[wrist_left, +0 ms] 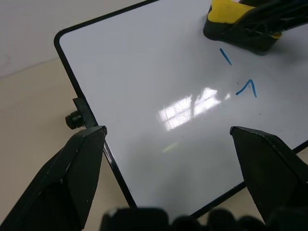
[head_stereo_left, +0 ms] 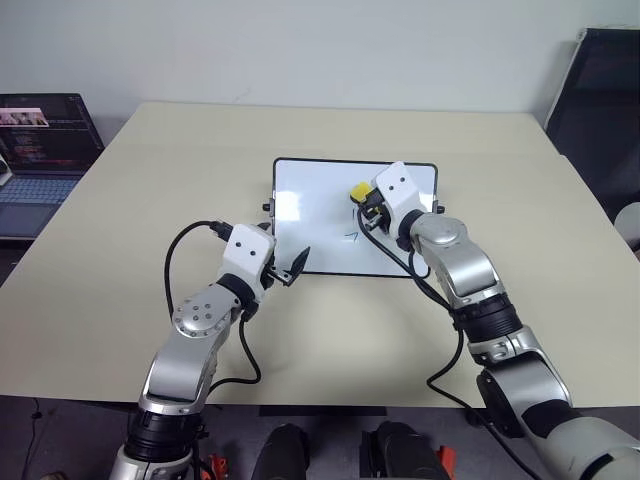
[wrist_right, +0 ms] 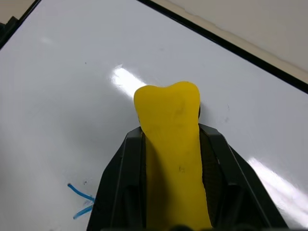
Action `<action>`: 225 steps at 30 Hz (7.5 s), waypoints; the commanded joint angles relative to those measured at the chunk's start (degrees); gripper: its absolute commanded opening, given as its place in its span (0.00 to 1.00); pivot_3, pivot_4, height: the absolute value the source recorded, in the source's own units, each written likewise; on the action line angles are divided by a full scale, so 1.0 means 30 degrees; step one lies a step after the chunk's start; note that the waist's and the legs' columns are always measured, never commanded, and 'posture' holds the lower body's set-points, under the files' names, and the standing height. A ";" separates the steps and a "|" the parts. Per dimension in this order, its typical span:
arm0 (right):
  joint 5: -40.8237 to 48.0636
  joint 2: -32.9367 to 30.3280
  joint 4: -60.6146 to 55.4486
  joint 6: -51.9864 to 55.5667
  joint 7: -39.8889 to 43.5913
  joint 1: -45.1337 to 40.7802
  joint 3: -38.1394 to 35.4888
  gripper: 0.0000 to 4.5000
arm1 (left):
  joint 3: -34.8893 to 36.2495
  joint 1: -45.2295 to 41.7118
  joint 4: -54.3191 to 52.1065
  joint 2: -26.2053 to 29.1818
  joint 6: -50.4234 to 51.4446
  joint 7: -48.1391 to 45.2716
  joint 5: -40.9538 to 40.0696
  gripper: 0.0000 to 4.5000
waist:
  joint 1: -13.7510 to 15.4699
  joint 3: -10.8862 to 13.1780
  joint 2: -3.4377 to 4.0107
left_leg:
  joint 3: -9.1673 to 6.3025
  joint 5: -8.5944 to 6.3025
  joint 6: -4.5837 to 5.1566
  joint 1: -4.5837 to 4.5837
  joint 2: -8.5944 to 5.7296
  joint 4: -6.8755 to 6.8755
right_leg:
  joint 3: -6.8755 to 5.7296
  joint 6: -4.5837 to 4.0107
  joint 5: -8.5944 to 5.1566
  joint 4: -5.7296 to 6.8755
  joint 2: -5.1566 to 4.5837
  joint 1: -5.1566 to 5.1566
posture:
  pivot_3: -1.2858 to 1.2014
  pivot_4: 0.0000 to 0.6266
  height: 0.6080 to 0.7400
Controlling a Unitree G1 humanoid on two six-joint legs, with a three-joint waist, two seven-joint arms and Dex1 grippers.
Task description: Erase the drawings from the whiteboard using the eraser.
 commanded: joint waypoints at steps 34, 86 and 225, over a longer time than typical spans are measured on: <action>-0.0508 0.2836 0.2918 -0.0354 -0.0649 -0.2066 0.0587 0.25 | 0.0688 0.0272 -0.0417 0.0088 -0.0496 0.0226 0.0047 1.00 | -0.0350 -0.0002 -0.0004 | 0.0021 0.0006 0.0003 0.0010 0.0020 -0.0005 | 0.0027 0.0007 0.0012 -0.0004 0.0020 -0.0009 | 0.52 0.24 1.00; 0.4708 -0.2458 -1.4961 1.5013 -0.0439 0.4534 -0.6840 0.25 | 0.1064 0.1875 -0.4021 0.0352 0.2289 -0.1124 -0.2166 1.00 | 0.0094 0.0035 -0.0003 | 0.0009 0.0000 0.0004 -0.0078 -0.0003 -0.0035 | 0.0018 0.0020 -0.0003 -0.0067 0.0016 -0.0067 | 0.52 0.24 1.00; 0.1976 -0.2474 -1.0300 1.0552 0.3637 0.2228 -0.1823 0.25 | -0.0789 0.1489 -0.3308 -0.0102 -0.0700 -0.1867 -0.1583 1.00 | 0.0174 0.0048 -0.0001 | 0.0005 0.0007 0.0008 -0.0054 0.0008 -0.0014 | 0.0014 0.0012 0.0016 -0.0042 0.0008 -0.0042 | 0.52 0.24 1.00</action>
